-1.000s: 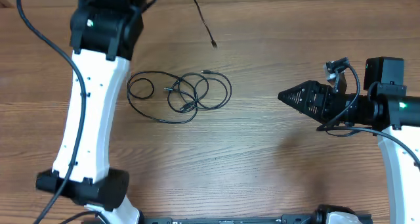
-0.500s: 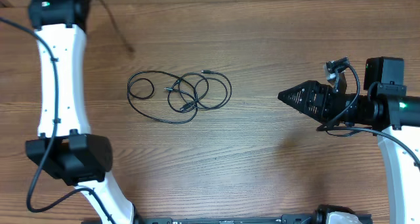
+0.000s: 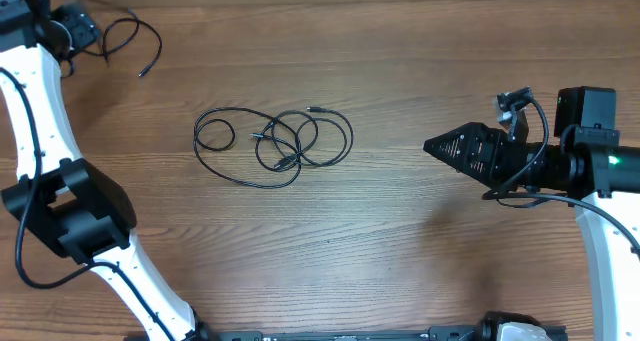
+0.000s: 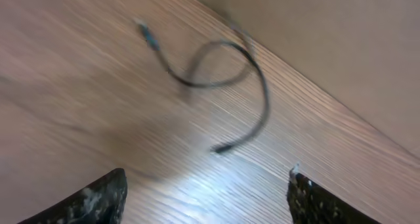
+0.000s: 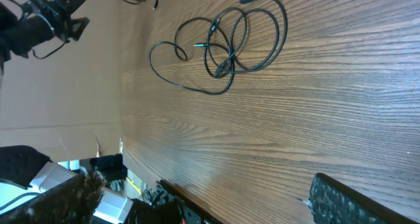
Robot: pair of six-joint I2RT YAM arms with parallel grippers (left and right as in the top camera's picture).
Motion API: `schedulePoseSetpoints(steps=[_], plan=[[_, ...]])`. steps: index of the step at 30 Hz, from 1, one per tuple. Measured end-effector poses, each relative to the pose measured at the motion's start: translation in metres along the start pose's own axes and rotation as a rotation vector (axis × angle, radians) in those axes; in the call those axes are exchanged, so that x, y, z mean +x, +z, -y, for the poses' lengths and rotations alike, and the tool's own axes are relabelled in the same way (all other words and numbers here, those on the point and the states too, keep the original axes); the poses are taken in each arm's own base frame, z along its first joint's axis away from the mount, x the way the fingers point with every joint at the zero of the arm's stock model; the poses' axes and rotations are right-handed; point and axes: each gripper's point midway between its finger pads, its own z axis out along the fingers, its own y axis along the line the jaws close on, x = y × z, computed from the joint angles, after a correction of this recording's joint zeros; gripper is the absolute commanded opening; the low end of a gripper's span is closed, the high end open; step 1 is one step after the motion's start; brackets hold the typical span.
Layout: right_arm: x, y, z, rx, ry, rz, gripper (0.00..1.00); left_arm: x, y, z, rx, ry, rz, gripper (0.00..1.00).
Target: Untangle cables
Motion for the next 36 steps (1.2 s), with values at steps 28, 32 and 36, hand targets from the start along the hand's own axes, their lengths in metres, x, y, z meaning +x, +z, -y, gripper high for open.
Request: schedulePoseSetpoints(steps=[28, 32, 36], plan=[[0.0, 0.0, 0.0, 0.0, 0.0, 0.0, 1.0, 0.086, 0.115, 0.05, 0.057, 0.336, -0.16, 0.81], [0.0, 0.0, 0.0, 0.0, 0.0, 0.0, 1.0, 0.108, 0.146, 0.04, 0.051, 0.398, -0.199, 0.9], [0.0, 0.0, 0.0, 0.0, 0.0, 0.0, 1.0, 0.111, 0.161, 0.037, 0.05, 0.451, -0.185, 0.91]])
